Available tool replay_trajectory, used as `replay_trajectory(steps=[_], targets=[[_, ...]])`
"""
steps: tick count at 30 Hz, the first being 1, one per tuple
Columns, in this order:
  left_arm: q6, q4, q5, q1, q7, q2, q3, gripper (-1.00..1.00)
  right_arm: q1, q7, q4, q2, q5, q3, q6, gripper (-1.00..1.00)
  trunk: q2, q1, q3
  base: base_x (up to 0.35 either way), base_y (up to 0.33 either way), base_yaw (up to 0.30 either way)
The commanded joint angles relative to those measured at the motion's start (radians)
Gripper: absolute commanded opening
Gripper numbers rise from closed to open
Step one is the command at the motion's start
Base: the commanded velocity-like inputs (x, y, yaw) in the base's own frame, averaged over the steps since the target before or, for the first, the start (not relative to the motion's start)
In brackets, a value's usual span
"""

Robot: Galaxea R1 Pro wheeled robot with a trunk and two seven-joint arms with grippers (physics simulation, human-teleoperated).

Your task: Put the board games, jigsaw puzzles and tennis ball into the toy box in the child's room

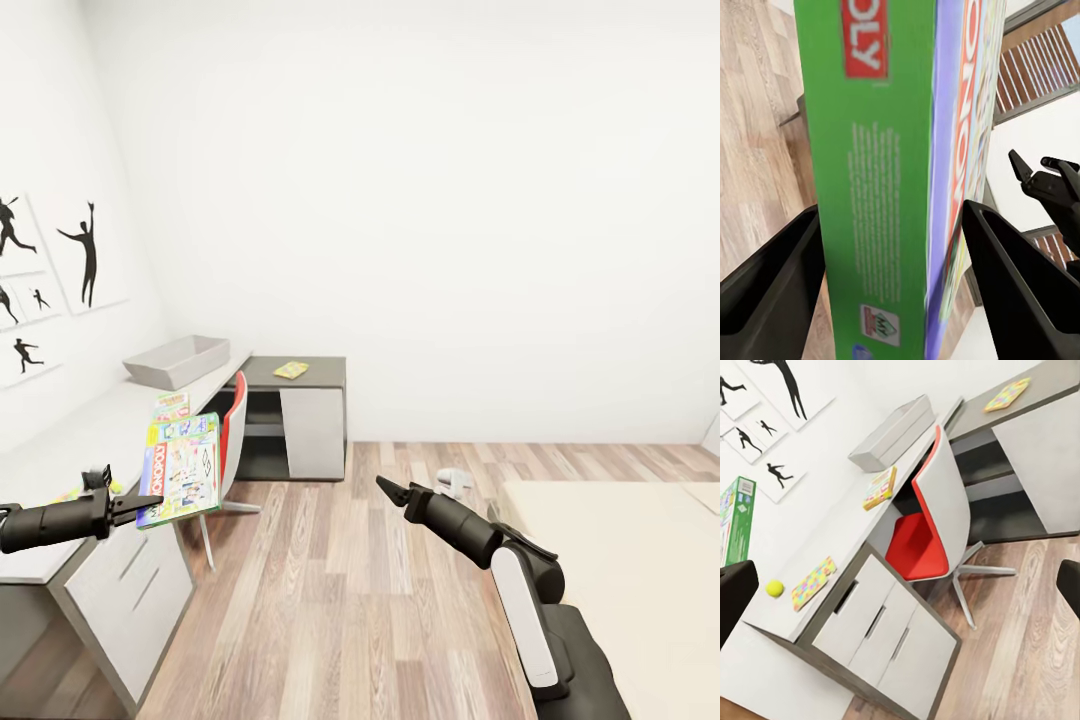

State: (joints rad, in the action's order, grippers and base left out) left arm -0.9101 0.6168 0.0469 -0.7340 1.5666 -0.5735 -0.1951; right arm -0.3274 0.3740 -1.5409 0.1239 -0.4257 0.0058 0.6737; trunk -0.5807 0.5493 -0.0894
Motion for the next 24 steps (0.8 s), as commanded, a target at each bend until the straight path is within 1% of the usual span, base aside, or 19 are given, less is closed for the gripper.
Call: replay_trajectory(steps=[1,5,9,12,24], targets=[[-0.011,0.0,-0.001,-0.001,0.004,0.0,0.0,-1.0,-0.001,0.001,-0.001,0.0,-0.002,-0.001,0.006,1.0,0.006,-0.003,0.003,0.0,0.0,0.0],[-0.012,0.0,0.004,0.002,0.004,-0.002,-0.011,-1.0,-0.001,0.002,-0.001,0.0,-0.002,-0.001,0.006,1.0,0.006,-0.003,0.007,0.0,0.0,0.022],[-0.011,0.0,0.005,0.004,0.004,-0.003,-0.014,-1.0,-0.001,0.002,-0.001,-0.002,-0.004,-0.001,0.008,1.0,0.006,-0.003,0.008,0.029,0.0,0.007],[-0.009,0.0,0.005,0.004,0.004,-0.003,-0.015,-1.0,-0.001,-0.001,0.001,0.002,-0.004,-0.001,0.008,1.0,0.006,-0.003,0.008,0.25,0.0,0.001],[-0.007,0.0,0.005,0.004,0.004,-0.003,-0.015,-1.0,-0.001,0.002,0.002,-0.006,-0.005,-0.003,0.007,1.0,0.006,-0.003,0.008,0.324,0.0,0.0]])
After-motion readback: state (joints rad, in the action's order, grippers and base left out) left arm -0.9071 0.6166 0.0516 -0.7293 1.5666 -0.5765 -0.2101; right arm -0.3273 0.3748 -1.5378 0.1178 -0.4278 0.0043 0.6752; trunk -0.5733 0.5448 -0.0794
